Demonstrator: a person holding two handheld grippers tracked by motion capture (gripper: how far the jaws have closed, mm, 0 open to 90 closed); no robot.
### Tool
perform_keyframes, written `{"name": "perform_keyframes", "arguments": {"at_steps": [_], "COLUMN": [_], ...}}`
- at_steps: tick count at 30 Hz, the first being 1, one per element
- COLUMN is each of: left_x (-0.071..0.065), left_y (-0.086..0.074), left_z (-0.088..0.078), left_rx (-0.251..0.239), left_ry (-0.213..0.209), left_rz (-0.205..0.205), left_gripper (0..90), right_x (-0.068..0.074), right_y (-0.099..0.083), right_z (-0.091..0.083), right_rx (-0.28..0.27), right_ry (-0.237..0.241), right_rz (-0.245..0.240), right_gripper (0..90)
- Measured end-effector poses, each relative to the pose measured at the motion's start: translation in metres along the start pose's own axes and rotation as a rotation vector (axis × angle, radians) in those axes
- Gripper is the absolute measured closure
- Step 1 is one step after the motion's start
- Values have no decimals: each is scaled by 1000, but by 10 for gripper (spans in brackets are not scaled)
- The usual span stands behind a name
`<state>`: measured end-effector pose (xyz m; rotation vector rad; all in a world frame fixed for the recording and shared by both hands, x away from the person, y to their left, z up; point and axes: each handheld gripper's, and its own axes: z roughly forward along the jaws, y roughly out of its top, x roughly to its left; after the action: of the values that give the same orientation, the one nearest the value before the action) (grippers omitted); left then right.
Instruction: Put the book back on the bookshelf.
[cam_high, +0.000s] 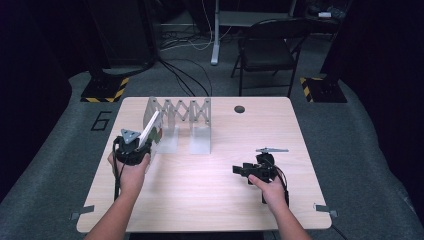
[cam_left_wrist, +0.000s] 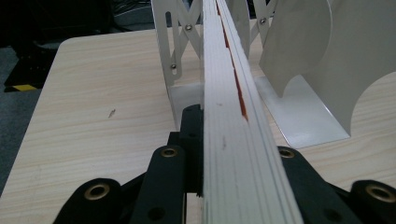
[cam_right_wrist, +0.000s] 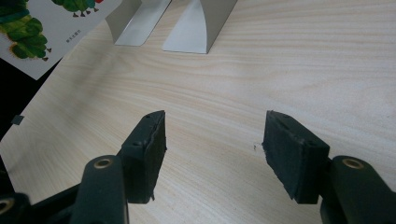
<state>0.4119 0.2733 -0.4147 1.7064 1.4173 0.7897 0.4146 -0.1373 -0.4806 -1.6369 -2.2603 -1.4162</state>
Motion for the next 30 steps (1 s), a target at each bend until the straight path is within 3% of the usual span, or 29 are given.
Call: {"name": "perform_keyframes", "arguments": {"at_steps": [30], "left_x": [-4], "left_y": [2], "left_z": [30], "left_rx": [-6], "left_ry": [43], "left_rz": [2], "left_gripper": [759], "right_x": [-3], "right_y": [0], "right_z": [-3], "right_rx": [-16], "right_ry": [-5], "right_rz": [-2], "right_gripper": [390]}}
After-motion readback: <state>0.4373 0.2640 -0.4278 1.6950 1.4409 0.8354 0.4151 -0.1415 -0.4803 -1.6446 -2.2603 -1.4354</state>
